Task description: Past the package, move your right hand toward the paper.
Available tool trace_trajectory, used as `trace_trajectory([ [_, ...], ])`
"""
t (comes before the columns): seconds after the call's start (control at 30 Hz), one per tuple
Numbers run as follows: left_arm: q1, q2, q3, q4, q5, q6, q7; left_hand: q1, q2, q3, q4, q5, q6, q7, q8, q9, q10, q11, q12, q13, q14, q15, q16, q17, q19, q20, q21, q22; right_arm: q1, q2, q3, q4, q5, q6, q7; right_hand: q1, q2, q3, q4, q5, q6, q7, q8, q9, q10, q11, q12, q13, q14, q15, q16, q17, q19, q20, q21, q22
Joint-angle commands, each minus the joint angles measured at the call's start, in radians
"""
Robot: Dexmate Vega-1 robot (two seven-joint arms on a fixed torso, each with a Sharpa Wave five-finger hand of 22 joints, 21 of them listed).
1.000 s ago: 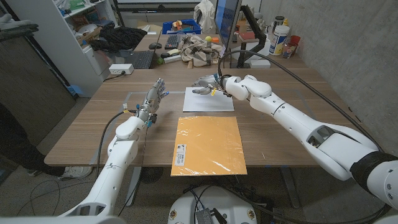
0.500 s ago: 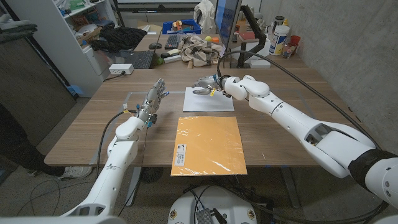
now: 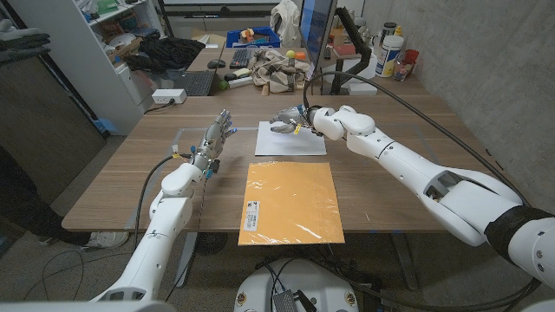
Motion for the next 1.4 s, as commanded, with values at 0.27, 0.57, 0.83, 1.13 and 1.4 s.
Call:
trace_trajectory([
  [0.27, 0.020, 0.006, -0.003, -0.032, 0.005, 0.015, 0.009, 0.002, 0.101, -0.005, -0.002, 0.007, -0.086, -0.002, 0.003, 0.005, -0.087, -0.003, 0.005, 0.001, -0.129, -0.023, 0.005, 0.004, -0.132, -0.027, -0.001, 0.004, 0.027, 0.023, -0.026, 0.066, -0.005, -0.016, -0.005, 0.016, 0.043, -0.001, -0.006, 0.003, 0.004, -0.006, 0.001, 0.003, 0.001, -0.010, -0.001, 0.003, 0.008, -0.039, 0.002, 0.002, 0.006, -0.069, -0.003, 0.005],
  [0.57, 0.016, 0.014, -0.002, -0.029, 0.009, 0.013, 0.003, 0.002, 0.102, -0.005, -0.002, 0.007, -0.086, -0.002, 0.003, 0.005, -0.088, -0.002, 0.005, 0.001, -0.129, -0.023, 0.005, 0.004, -0.132, -0.027, -0.001, 0.004, 0.037, 0.031, -0.036, 0.079, -0.009, -0.024, -0.006, 0.021, 0.044, 0.001, -0.009, 0.003, 0.003, -0.006, 0.001, 0.003, 0.001, -0.009, -0.001, 0.003, 0.008, -0.040, 0.002, 0.001, 0.007, -0.071, -0.005, 0.005],
  [0.83, 0.014, 0.018, -0.005, -0.027, 0.007, 0.018, -0.003, 0.002, 0.102, -0.005, -0.002, 0.007, -0.087, -0.002, 0.003, 0.005, -0.087, -0.002, 0.005, 0.001, -0.130, -0.023, 0.005, 0.004, -0.133, -0.026, -0.002, 0.004, 0.045, 0.039, -0.049, 0.097, -0.010, -0.029, 0.001, 0.025, 0.044, 0.003, -0.011, 0.003, 0.004, -0.007, 0.001, 0.003, 0.001, -0.011, -0.001, 0.003, 0.009, -0.040, 0.002, 0.001, 0.008, -0.071, -0.006, 0.005],
  [1.13, -0.008, 0.024, -0.005, 0.005, 0.002, 0.016, -0.023, 0.002, 0.102, -0.006, -0.002, 0.008, -0.087, -0.002, 0.003, 0.005, -0.088, -0.001, 0.005, 0.001, -0.130, -0.023, 0.005, 0.004, -0.133, -0.026, -0.002, 0.004, 0.058, 0.055, -0.063, 0.134, -0.015, -0.048, 0.005, 0.028, 0.044, 0.004, -0.012, 0.003, 0.004, -0.007, 0.001, 0.003, 0.000, -0.013, -0.002, 0.003, 0.009, -0.040, 0.001, 0.001, 0.009, -0.071, -0.007, 0.005],
  [1.4, -0.040, 0.027, -0.002, 0.056, -0.001, 0.004, -0.043, 0.002, 0.102, -0.006, -0.002, 0.008, -0.087, 0.000, 0.003, 0.005, -0.088, -0.002, 0.005, 0.001, -0.131, -0.023, 0.005, 0.004, -0.133, -0.026, -0.002, 0.004, 0.081, 0.082, -0.082, 0.196, -0.016, -0.054, -0.010, 0.031, 0.044, 0.005, -0.014, 0.002, 0.004, -0.008, 0.001, 0.003, 0.000, -0.013, -0.001, 0.003, 0.009, -0.041, 0.002, 0.001, 0.010, -0.071, -0.009, 0.005],
])
